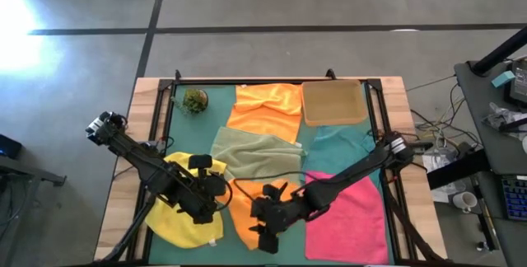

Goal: Fold microfiber towels
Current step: Fold the bottom orange towel

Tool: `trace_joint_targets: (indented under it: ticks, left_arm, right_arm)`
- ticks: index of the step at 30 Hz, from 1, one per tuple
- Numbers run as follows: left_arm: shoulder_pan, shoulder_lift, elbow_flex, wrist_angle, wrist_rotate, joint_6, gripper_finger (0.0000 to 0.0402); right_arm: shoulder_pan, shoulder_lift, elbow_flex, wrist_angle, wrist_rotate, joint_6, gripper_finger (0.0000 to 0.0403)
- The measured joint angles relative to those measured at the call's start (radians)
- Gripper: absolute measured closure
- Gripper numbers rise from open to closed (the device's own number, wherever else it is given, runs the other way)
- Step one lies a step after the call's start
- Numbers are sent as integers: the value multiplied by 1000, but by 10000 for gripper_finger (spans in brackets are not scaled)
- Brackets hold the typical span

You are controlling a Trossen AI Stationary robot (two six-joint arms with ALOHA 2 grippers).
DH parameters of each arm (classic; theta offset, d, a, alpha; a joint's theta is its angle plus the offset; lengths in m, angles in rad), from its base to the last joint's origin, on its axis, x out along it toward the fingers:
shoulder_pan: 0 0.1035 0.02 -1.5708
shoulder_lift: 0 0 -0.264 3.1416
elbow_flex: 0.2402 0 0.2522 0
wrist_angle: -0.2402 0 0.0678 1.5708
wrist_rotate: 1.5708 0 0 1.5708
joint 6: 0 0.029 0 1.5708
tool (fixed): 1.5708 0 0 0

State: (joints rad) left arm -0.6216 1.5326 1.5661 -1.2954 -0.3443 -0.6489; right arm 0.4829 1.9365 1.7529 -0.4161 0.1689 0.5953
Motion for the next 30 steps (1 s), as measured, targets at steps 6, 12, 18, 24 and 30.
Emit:
trace_joint_targets:
  ticks: [6, 12, 18, 24, 30]
  left_arm:
    - [0, 0, 0, -5, -1, 36, 401]
    - [0, -1, 0, 1, -20, 84, 402]
    - [0, -1, 5, 10, -27, 86, 401]
    - [0, -11, 5, 8, -32, 87, 402]
    - [0, -13, 5, 22, -48, 80, 401]
  right_arm:
    - [37, 87, 69, -6, 72, 60, 231]
    - [49, 162, 157, 0, 90, 61, 232]
    - [49, 232, 272, -34, 174, -24, 232]
    - [45, 260, 316, -29, 174, -134, 232]
    - [41, 269, 310, -30, 173, -116, 232]
